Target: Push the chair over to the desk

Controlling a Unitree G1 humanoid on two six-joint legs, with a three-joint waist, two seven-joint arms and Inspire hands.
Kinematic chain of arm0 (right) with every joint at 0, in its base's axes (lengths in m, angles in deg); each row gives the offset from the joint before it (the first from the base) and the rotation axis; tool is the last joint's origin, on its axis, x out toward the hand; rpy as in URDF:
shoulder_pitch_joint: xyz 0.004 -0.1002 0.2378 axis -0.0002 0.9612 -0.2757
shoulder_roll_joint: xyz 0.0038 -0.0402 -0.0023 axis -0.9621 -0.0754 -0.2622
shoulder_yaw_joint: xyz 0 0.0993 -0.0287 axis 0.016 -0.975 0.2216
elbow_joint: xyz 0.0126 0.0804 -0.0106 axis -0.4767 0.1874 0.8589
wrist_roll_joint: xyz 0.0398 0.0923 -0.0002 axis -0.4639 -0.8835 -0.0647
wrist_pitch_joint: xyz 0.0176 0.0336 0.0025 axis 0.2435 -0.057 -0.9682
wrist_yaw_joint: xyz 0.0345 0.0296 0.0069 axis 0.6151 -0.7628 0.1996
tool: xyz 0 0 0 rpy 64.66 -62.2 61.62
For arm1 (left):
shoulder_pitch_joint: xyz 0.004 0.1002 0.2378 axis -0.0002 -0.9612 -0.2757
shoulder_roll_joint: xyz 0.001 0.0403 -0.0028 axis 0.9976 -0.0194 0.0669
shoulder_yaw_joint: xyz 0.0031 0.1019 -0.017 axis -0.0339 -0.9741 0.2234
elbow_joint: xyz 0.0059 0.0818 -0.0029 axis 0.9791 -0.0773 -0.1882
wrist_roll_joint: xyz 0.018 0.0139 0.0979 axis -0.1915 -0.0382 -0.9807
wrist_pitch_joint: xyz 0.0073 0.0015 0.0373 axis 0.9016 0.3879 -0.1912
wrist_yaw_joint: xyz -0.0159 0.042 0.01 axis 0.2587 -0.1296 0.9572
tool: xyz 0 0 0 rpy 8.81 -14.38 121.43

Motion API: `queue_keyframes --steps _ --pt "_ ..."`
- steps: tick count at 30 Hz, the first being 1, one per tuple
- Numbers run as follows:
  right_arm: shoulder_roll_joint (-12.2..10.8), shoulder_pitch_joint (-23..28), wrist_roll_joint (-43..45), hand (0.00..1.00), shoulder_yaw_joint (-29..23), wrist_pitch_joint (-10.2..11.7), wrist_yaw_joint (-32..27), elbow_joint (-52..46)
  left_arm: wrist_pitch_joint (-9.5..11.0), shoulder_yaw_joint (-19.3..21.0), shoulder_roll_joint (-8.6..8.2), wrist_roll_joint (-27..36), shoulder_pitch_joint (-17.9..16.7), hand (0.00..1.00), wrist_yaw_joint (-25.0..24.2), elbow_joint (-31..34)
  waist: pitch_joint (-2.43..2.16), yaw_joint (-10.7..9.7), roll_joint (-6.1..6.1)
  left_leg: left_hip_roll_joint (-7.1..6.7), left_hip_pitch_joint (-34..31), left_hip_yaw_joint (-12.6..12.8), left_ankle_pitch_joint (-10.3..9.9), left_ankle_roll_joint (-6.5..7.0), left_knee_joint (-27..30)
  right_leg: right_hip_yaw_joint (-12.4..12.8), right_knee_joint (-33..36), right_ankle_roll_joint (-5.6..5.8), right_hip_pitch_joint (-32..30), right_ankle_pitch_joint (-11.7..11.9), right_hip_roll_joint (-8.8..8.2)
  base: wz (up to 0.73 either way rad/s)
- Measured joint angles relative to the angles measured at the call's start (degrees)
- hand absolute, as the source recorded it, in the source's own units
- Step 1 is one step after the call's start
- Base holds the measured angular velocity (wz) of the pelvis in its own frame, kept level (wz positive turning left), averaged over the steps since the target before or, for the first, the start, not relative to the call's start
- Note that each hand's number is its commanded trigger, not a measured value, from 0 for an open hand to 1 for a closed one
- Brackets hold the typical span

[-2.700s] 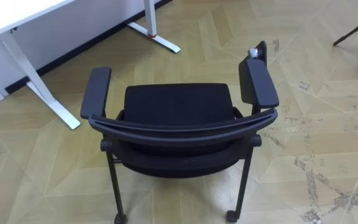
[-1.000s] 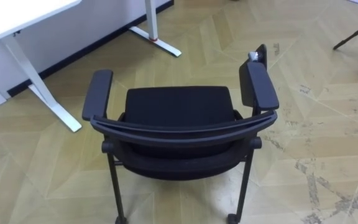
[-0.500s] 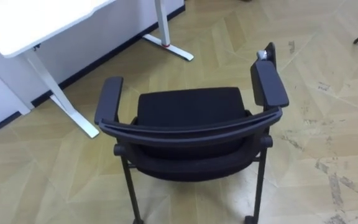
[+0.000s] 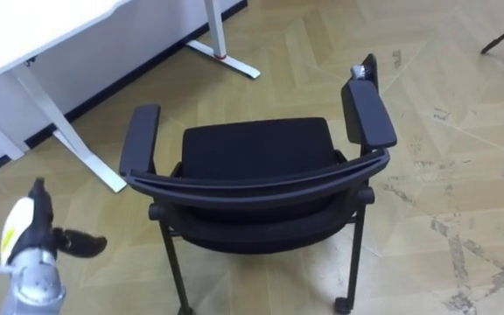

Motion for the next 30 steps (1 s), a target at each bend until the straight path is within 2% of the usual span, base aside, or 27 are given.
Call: queue_keyframes --steps 2,5,8,14,20,24,26,30 --pt "0.28 0.22 -0.10 0.00 0.90 -0.01 0.02 0.07 -1.30 -2.28 0.02 -4.66 0.01 0.00 -0.32 6.09 0.03 -0.31 -0.04 0.02 -0.48 -0.35 0.00 0.00 0.31 -0.42 0.00 -0.05 -0.25 0.04 -0.02 0.08" --pt "0.44 -0.05 -0.19 0.00 2.15 -0.01 0.20 0.24 -1.49 -5.27 0.04 -9.05 0.00 0.00 -1.62 13.88 0.22 -0.18 -0.32 -0.03 -0.91 -0.83 0.01 0.01 0.56 -0.82 -0.03 -0.05 -0.28 0.03 -0.09 0.09" --pt "0.40 -0.06 -0.60 0.00 3.43 0.09 0.53 0.36 -1.59 -7.56 0.04 -11.05 0.01 0.00 -3.89 17.82 0.29 -0.23 -0.42 -0.03 -0.89 -0.84 0.01 0.00 0.59 -0.77 -0.08 -0.05 -0.23 0.03 -0.09 0.00" --pt "0.15 -0.63 -1.40 0.00 4.28 0.63 0.38 1.12 -2.59 -12.39 0.02 -15.66 -0.06 0.00 -7.56 18.31 0.61 -0.59 -0.90 -0.03 -0.95 -0.82 0.01 0.00 0.59 -0.73 -0.11 -0.05 -0.25 0.03 -0.10 0.00" --pt "0.23 -2.06 -1.12 0.00 6.28 2.05 0.35 2.68 -2.57 -18.47 0.05 -19.87 -0.11 0.00 -11.60 18.85 0.58 -1.90 -0.87 0.00 -1.16 -0.86 0.01 0.00 0.63 -0.76 -0.10 -0.05 -0.31 0.03 -0.05 0.00" --pt "0.21 -2.01 -0.98 0.00 6.49 2.46 0.65 2.67 -2.60 -19.70 0.38 -23.49 -0.15 0.00 -14.06 19.73 0.60 -2.18 -0.99 -0.02 -1.10 -0.96 0.01 0.00 0.70 -0.79 -0.11 -0.05 -0.24 0.03 -0.07 0.00" --pt "0.30 -2.04 -1.35 0.00 7.50 2.45 0.70 2.52 -3.50 -21.62 1.83 -24.28 -0.23 0.00 -16.52 21.59 0.58 -2.22 -1.06 -0.02 -1.14 -0.90 0.01 0.00 0.76 -0.77 -0.10 -0.05 -0.32 0.03 -0.07 0.00" --pt "0.43 -2.22 -1.79 0.00 7.65 2.40 0.89 2.44 -4.63 -25.30 3.32 -24.64 -0.41 0.00 -22.65 26.02 0.55 -2.87 -1.01 -0.06 -1.03 -1.00 0.01 0.01 0.81 -0.85 -0.07 -0.05 -0.11 0.03 -0.13 0.00"
